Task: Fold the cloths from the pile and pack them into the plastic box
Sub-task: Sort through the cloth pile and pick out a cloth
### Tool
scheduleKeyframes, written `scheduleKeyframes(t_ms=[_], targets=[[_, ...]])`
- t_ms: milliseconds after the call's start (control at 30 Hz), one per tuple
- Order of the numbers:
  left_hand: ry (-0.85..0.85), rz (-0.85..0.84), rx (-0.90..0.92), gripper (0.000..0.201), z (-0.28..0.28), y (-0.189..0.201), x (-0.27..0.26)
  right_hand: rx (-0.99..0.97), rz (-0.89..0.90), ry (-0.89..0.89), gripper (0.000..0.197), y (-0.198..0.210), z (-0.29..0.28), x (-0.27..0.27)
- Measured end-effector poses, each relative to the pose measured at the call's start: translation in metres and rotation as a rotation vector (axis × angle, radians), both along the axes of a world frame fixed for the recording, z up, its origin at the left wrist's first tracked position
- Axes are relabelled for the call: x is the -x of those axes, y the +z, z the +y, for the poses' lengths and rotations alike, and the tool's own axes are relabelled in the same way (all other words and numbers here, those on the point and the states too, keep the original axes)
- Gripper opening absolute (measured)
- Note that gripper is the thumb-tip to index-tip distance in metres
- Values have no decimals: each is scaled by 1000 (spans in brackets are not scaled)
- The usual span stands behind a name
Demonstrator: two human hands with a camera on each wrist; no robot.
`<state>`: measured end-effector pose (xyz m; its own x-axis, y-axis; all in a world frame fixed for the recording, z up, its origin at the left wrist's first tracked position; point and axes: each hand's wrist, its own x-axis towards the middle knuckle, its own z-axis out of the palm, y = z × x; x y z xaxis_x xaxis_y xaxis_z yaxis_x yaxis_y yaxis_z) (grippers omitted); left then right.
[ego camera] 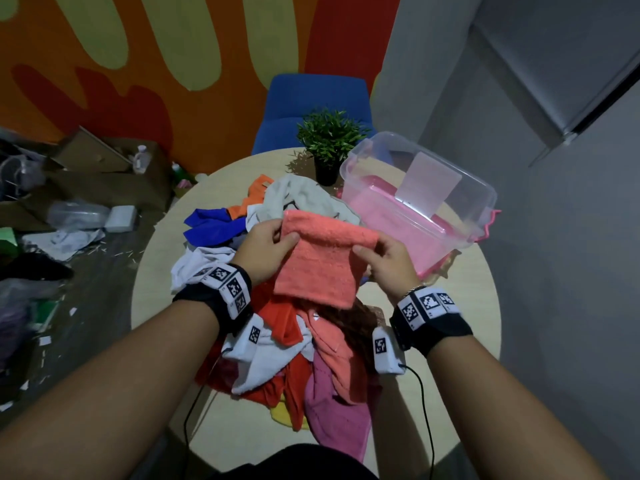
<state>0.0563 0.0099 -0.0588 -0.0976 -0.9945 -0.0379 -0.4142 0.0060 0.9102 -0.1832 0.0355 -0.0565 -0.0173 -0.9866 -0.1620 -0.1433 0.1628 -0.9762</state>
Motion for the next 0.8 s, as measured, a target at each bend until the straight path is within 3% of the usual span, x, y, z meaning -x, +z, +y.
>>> scheduleKeyframes(t_ms=[67,133,200,300,367,500,633,733,800], targets=[[10,80,55,14,1,17,0,73,-8,-17,20,15,-2,3],[-46,50,96,15,7,28,-3,105,45,17,24,20,0,8],[-186,-97,18,5,14,23,-9,51,218,134,19,10,8,11],[-525,-492,-198,21,29,-7,-15,-101,552,441,11,-24,26,11],[-605,-512,-303,27,39,-27,-15,-189,617,550,17,-46,38,9],[-477,-483,-265,18,37,-40,-14,-186,550,389,17,-64,38,4],[-304,-505,-208,30,31,-50,-10,-132,580,217,10,-72,29,1],[-185,-588,-197,17,29,-60,-5,-153,642,185,20,-77,26,-8],[-141,-637,-205,23,28,-64,-1,-136,650,165,30,-79,26,-12]])
